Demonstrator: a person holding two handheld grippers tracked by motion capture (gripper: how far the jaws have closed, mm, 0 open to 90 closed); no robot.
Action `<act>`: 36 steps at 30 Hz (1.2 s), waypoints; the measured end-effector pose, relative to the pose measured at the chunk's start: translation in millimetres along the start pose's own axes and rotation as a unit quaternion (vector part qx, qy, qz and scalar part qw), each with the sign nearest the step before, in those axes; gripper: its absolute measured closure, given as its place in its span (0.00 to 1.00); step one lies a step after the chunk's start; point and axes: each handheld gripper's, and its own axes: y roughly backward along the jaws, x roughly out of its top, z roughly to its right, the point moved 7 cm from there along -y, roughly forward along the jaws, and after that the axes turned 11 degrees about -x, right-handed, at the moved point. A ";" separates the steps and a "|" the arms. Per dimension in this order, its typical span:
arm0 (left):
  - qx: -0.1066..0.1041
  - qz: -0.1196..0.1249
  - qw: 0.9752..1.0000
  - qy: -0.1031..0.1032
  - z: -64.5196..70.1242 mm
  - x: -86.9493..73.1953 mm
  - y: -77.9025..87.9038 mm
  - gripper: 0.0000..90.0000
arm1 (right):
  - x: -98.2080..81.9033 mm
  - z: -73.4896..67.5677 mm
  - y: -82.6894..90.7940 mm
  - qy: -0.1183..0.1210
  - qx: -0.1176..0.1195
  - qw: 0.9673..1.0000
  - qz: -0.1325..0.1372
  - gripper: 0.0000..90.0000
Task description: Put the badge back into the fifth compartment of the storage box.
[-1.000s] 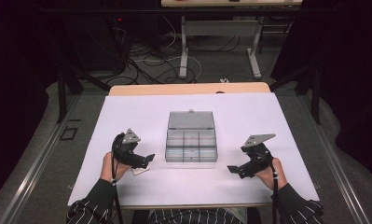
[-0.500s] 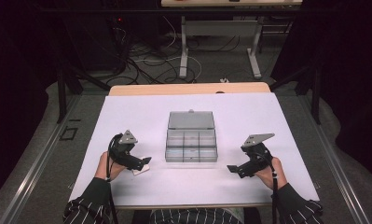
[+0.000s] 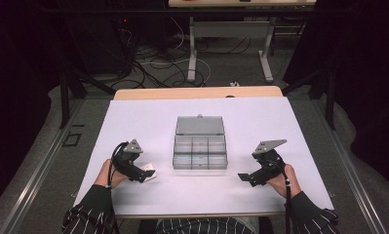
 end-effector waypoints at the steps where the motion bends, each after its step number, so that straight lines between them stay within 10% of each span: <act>1: -0.002 -0.003 1.000 -0.004 1.2 -0.8 -1.0 0.02 | -0.4 -0.3 1.1 0.000 -0.001 1.000 -0.007 0.00; 19: -0.014 -0.052 0.998 -0.019 8.2 -11.0 -11.9 0.29 | -0.2 -0.9 -1.0 0.004 -0.004 1.000 -0.007 0.00; 36: -0.027 -0.048 0.998 -0.009 8.6 -12.6 -11.3 0.37 | 0.1 -1.0 -2.2 0.010 -0.006 1.000 -0.006 0.00</act>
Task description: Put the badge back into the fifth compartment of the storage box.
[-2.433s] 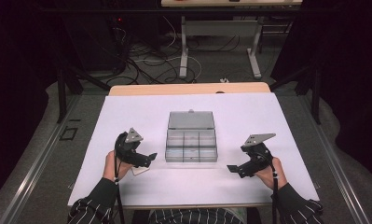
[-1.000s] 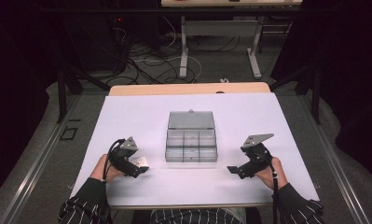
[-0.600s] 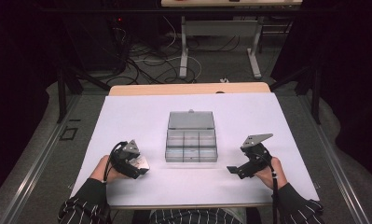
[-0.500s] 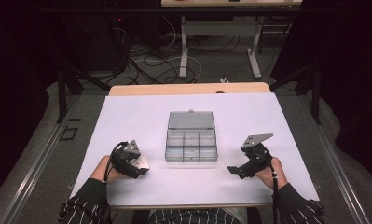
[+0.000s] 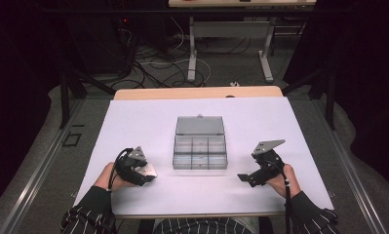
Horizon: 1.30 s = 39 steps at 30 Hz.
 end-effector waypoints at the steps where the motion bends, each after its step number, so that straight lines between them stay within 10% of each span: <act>1: 0.002 0.001 1.000 -0.001 -0.3 0.3 0.0 0.37 | -0.1 0.2 0.4 0.002 0.001 1.000 -0.003 0.00; 39: 0.020 0.050 0.999 0.004 12.0 30.2 19.9 0.37 | -1.2 3.3 -1.0 -0.005 -0.005 1.000 -0.005 0.00</act>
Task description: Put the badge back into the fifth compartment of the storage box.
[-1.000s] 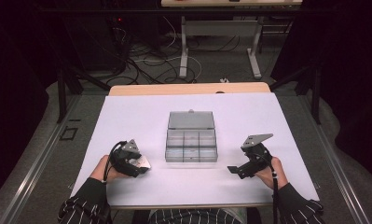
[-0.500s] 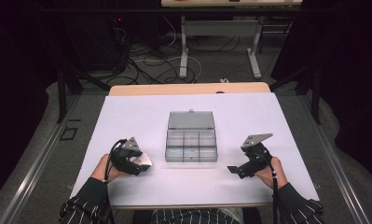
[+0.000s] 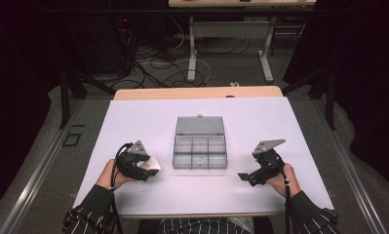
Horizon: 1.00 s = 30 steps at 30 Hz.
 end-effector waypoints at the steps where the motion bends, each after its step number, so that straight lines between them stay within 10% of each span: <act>1: 0.000 0.004 1.000 0.000 0.7 1.4 0.1 0.37 | 0.4 -0.3 -0.6 -0.004 -0.002 1.000 0.005 0.00; 30: 0.020 0.024 0.999 0.020 9.1 38.8 -4.0 0.37 | 0.4 -0.1 -2.8 0.005 -0.002 1.000 -0.001 0.00</act>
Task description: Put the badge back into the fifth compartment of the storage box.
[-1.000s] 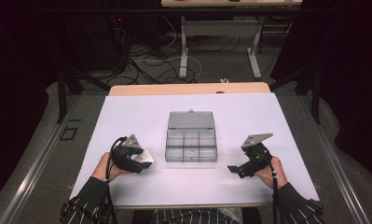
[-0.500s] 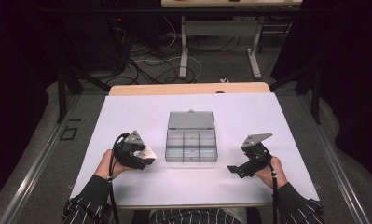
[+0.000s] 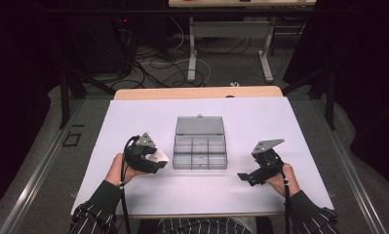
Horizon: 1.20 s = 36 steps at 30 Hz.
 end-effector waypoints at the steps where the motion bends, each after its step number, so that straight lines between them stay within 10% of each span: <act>1: -0.002 -0.003 1.000 -0.001 1.4 1.6 -0.6 0.37 | 0.4 -0.8 -0.5 -0.002 0.000 1.000 0.004 0.00; 36: 0.006 0.018 1.000 -0.024 10.5 41.2 -32.2 0.37 | -0.6 1.2 -0.5 -0.003 -0.006 1.000 0.001 0.00</act>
